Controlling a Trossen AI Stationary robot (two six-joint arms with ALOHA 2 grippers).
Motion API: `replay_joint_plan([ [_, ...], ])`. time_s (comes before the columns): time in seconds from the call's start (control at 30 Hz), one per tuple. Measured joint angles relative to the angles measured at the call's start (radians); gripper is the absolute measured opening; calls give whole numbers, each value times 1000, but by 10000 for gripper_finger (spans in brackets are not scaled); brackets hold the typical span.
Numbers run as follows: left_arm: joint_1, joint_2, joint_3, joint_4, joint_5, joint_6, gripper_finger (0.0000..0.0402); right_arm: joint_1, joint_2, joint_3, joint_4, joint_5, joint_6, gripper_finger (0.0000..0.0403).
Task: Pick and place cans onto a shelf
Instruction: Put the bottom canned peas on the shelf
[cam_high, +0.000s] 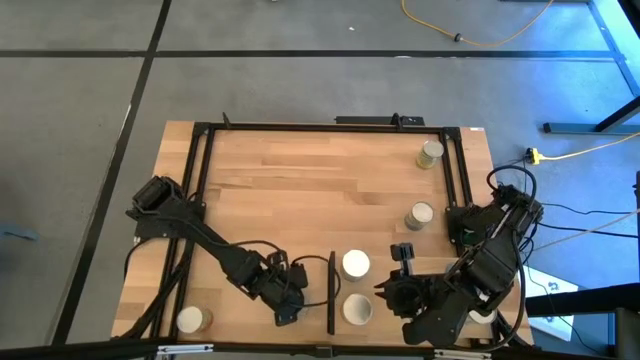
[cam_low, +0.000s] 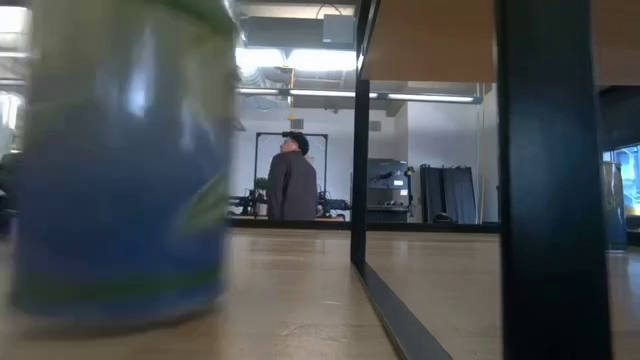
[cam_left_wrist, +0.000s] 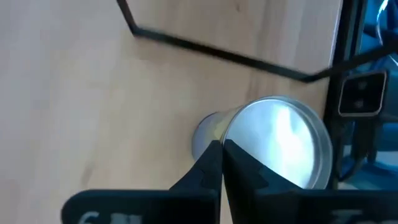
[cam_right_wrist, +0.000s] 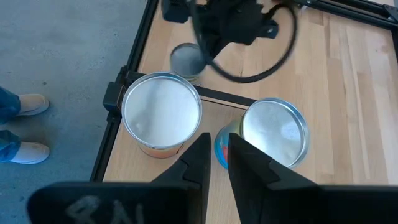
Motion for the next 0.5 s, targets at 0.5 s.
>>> replay_joint_plan([
  [0.5, 265, -253, 2, -181, -76, 251, 0, 0, 0, 0, -1, 0, 0, 57],
])
